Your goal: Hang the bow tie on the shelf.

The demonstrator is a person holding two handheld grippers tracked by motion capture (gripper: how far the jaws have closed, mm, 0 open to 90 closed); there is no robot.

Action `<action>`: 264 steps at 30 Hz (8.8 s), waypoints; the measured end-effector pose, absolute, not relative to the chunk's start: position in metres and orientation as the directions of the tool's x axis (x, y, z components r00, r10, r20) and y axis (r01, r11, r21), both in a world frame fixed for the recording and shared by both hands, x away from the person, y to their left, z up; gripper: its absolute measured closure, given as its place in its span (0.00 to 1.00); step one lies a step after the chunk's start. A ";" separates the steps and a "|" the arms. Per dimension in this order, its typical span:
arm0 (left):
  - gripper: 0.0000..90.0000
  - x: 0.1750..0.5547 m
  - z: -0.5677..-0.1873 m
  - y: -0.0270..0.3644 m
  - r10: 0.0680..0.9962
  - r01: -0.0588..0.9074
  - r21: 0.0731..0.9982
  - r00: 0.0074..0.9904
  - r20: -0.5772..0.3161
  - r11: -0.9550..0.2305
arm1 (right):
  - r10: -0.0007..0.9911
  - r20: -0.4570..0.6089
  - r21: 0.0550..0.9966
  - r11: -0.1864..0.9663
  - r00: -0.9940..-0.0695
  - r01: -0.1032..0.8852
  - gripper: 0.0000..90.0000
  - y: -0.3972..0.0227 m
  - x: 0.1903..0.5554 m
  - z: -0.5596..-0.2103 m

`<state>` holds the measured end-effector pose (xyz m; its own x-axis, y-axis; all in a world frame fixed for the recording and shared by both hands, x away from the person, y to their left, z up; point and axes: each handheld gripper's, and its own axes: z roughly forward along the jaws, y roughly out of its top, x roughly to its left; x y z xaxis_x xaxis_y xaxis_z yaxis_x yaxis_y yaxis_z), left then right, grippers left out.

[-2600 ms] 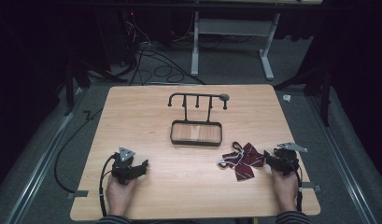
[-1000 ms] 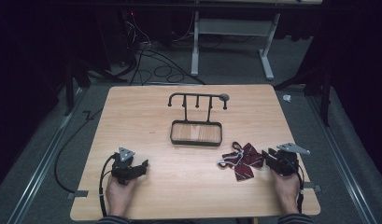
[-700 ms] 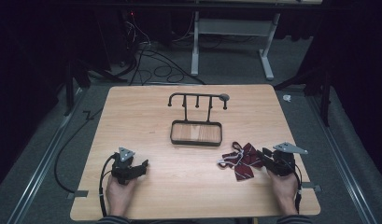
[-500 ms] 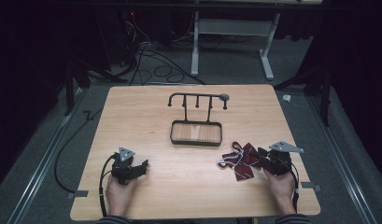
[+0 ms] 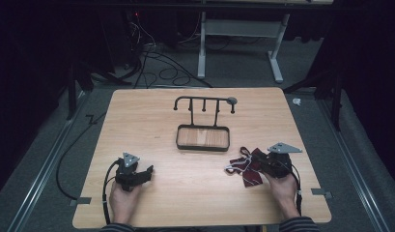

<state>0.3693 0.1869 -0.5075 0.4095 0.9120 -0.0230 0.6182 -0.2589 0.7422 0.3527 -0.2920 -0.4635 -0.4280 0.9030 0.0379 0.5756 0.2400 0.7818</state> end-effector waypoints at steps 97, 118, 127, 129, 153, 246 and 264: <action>0.33 0.369 -0.508 0.187 0.913 0.616 0.745 0.408 -0.026 -0.254 | 0.792 0.036 0.886 0.257 -0.610 0.387 0.99 -0.249 0.367 -0.367; 0.33 0.369 -0.508 0.187 0.913 0.616 0.746 0.407 -0.026 -0.254 | 0.763 0.015 0.911 0.255 -0.646 0.323 0.99 -0.231 0.376 -0.338; 0.33 0.369 -0.508 0.187 0.913 0.617 0.746 0.407 -0.028 -0.252 | 0.756 0.015 0.915 0.253 -0.654 0.313 0.99 -0.221 0.385 -0.330; 0.33 0.369 -0.508 0.187 0.913 0.617 0.746 0.407 -0.029 -0.252 | 0.753 0.012 0.917 0.254 -0.658 0.308 0.99 -0.219 0.386 -0.328; 0.33 0.369 -0.508 0.187 0.913 0.617 0.746 0.407 -0.029 -0.251 | 0.747 0.020 0.913 0.257 -0.665 0.317 0.99 -0.197 0.412 -0.321; 0.33 0.370 -0.508 0.188 0.913 0.617 0.747 0.408 -0.031 -0.250 | 0.826 0.015 0.888 0.248 -0.563 0.388 0.99 -0.139 0.483 -0.322; 0.33 0.369 -0.508 0.187 0.913 0.616 0.747 0.407 -0.030 -0.250 | 0.825 0.007 0.876 0.267 -0.565 0.401 0.98 -0.133 0.486 -0.325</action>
<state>0.3695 0.1874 -0.5078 0.4073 0.9128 -0.0300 0.6162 -0.2504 0.7467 0.4865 -0.1332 -0.3250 -0.5651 0.8250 0.0069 0.4008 0.2673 0.8763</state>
